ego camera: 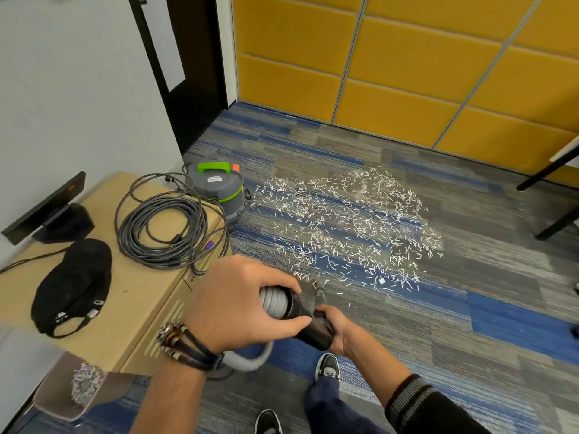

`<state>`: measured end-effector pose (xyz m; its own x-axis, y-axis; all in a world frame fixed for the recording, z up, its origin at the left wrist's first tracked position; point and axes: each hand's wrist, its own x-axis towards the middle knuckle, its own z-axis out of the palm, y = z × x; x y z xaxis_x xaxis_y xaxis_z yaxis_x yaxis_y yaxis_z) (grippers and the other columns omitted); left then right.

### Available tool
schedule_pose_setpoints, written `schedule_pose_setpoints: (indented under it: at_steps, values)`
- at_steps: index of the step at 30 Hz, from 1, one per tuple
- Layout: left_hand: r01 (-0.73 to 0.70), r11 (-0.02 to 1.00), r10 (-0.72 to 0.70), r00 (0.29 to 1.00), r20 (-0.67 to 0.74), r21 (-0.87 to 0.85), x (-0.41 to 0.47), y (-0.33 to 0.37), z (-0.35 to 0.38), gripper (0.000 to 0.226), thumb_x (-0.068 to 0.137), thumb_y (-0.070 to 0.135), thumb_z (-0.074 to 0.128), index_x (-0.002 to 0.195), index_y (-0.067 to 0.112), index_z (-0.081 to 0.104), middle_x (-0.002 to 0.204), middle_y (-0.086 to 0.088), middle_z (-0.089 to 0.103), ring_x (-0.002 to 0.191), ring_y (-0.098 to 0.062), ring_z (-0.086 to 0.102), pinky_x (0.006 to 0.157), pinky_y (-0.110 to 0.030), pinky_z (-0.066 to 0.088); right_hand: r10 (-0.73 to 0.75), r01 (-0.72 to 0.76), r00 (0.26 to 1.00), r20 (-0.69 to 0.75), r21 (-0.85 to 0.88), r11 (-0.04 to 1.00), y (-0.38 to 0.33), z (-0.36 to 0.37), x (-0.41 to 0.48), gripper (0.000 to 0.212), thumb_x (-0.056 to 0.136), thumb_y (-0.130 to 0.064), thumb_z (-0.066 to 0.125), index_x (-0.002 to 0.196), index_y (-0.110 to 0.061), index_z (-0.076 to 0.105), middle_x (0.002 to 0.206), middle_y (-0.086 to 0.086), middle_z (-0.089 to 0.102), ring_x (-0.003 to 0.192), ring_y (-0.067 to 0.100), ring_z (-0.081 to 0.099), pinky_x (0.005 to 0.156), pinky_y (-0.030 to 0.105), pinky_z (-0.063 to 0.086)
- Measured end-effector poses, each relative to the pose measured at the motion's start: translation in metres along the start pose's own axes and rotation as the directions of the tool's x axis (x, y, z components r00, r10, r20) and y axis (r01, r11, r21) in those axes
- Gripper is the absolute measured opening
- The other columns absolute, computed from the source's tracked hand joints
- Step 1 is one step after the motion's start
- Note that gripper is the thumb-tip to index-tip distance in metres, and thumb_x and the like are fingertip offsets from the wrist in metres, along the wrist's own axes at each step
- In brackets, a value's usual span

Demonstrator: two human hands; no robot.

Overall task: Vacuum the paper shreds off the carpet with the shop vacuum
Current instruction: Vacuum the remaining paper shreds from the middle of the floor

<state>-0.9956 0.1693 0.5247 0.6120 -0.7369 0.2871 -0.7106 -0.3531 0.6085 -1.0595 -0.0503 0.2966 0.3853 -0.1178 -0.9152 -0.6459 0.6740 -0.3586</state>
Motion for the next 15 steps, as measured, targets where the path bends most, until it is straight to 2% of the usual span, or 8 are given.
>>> schedule_pose_setpoints:
  at_steps: [2, 4, 8, 10, 12, 15]
  values:
    - [0.0, 1.0, 0.0, 1.0, -0.025, 0.009, -0.003, 0.0, -0.008, 0.034, 0.067, 0.062, 0.083, 0.09, 0.038, 0.082, 0.082, 0.021, 0.076, 0.076, 0.002, 0.071, 0.07, -0.031, 0.06, 0.002, -0.001, 0.999, 0.048, -0.022, 1.0, -0.001, 0.012, -0.001, 0.032, 0.1, -0.029, 0.042, 0.12, -0.006, 0.052, 0.102, 0.022, 0.063, 0.083, 0.032, 0.063, 0.07, 0.042, 0.06]
    - [0.001, 1.0, -0.001, 0.999, -0.042, -0.003, -0.003, 0.0, -0.011, 0.034, 0.066, 0.061, 0.083, 0.09, 0.037, 0.082, 0.082, 0.022, 0.076, 0.076, 0.002, 0.072, 0.071, -0.031, 0.06, 0.005, -0.003, 0.996, 0.091, -0.024, 1.0, 0.0, 0.015, 0.001, 0.036, 0.1, -0.029, 0.043, 0.126, -0.007, 0.053, 0.11, 0.022, 0.061, 0.085, 0.031, 0.064, 0.069, 0.041, 0.061]
    - [-0.007, 0.997, 0.007, 1.0, 0.004, -0.078, -0.003, 0.003, -0.004, 0.031, 0.065, 0.056, 0.086, 0.089, 0.036, 0.082, 0.083, 0.022, 0.076, 0.076, 0.002, 0.071, 0.07, -0.029, 0.059, 0.026, -0.028, 0.995, 0.093, 0.01, 1.0, 0.007, -0.004, 0.0, 0.034, 0.102, -0.027, 0.039, 0.111, -0.004, 0.061, 0.089, 0.019, 0.068, 0.071, 0.03, 0.067, 0.059, 0.036, 0.06]
    - [0.006, 0.994, -0.004, 1.0, 0.026, -0.109, -0.003, 0.003, 0.001, 0.03, 0.064, 0.054, 0.088, 0.088, 0.037, 0.082, 0.081, 0.024, 0.075, 0.073, 0.003, 0.071, 0.07, -0.027, 0.058, 0.026, -0.027, 0.999, 0.045, 0.024, 0.999, 0.012, -0.024, 0.001, 0.032, 0.102, -0.029, 0.038, 0.107, -0.005, 0.059, 0.084, 0.017, 0.065, 0.066, 0.029, 0.066, 0.058, 0.035, 0.059]
    - [0.016, 0.991, -0.011, 0.999, 0.039, -0.132, -0.002, 0.001, 0.01, 0.03, 0.064, 0.053, 0.089, 0.087, 0.036, 0.082, 0.081, 0.027, 0.074, 0.074, 0.006, 0.07, 0.07, -0.023, 0.058, 0.035, -0.035, 0.999, -0.016, 0.03, 0.999, 0.015, -0.045, -0.001, 0.03, 0.102, -0.029, 0.038, 0.097, -0.005, 0.055, 0.077, 0.016, 0.062, 0.058, 0.028, 0.064, 0.051, 0.032, 0.056]
    - [0.021, 0.982, -0.012, 0.999, 0.05, -0.189, -0.001, 0.004, 0.022, 0.03, 0.066, 0.052, 0.09, 0.089, 0.035, 0.083, 0.083, 0.027, 0.075, 0.077, 0.007, 0.071, 0.072, -0.024, 0.059, 0.031, -0.029, 0.999, -0.039, 0.036, 0.999, 0.016, -0.07, -0.004, 0.028, 0.1, -0.029, 0.042, 0.102, -0.003, 0.054, 0.078, 0.018, 0.065, 0.06, 0.03, 0.065, 0.054, 0.035, 0.056]
